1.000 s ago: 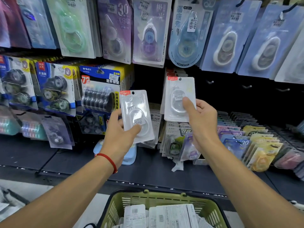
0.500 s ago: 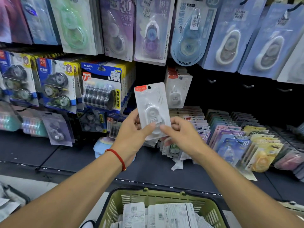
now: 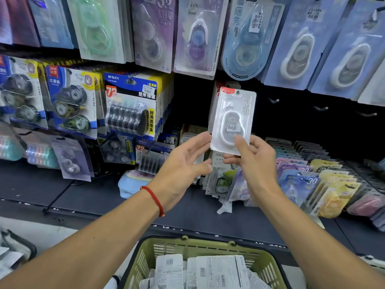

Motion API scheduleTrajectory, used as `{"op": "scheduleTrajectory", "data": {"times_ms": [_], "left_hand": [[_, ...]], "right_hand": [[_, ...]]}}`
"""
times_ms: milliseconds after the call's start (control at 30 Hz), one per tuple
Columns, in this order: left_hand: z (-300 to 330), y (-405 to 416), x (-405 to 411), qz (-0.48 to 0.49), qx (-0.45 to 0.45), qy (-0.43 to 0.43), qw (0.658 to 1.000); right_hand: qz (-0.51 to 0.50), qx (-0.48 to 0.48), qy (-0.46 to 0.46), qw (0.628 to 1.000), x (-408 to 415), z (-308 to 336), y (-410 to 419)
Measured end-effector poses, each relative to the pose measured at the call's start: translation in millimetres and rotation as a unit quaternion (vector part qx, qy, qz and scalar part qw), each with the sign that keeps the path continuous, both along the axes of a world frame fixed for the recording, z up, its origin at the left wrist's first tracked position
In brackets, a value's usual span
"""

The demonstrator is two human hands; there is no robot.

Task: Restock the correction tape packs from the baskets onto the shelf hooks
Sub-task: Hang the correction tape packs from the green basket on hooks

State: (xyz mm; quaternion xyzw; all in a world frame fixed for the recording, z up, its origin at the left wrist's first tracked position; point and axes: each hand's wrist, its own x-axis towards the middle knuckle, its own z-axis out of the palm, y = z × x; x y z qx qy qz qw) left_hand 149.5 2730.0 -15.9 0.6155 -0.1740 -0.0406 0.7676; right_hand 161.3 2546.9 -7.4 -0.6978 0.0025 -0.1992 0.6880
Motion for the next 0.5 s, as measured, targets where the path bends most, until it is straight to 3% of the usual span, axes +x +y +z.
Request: {"op": "scheduleTrajectory", "data": {"times_ms": [100, 233, 333, 400, 433, 500], "left_hand": [[2.4, 1.9, -2.2, -0.015, -0.026, -0.001, 1.0], [4.5, 5.3, -1.0, -0.015, -0.033, 0.003, 0.999], [8.4, 12.1, -1.2, 0.006, 0.069, -0.043, 0.997], [8.0, 21.3, 0.3, 0.104, 0.248, -0.139, 0.953], [7.4, 27.3, 2.7, 0.175, 0.325, -0.191, 0.909], [7.7, 40.4, 9.5, 0.296, 0.446, -0.24, 0.81]], "right_hand": [[-0.013, -0.028, -0.022, 0.999, -1.4, 2.8, -4.3], [-0.007, 0.009, -0.015, 1.0, -1.1, 4.7, -1.7], [-0.017, -0.064, 0.028, 0.997, 5.2, 2.1, -5.4], [-0.058, -0.261, 0.073, 0.961, 9.5, -6.7, -12.4], [-0.085, -0.357, 0.073, 0.927, 11.0, -12.1, -14.9], [-0.122, -0.459, -0.009, 0.88, 13.9, -17.1, -14.8]]}}
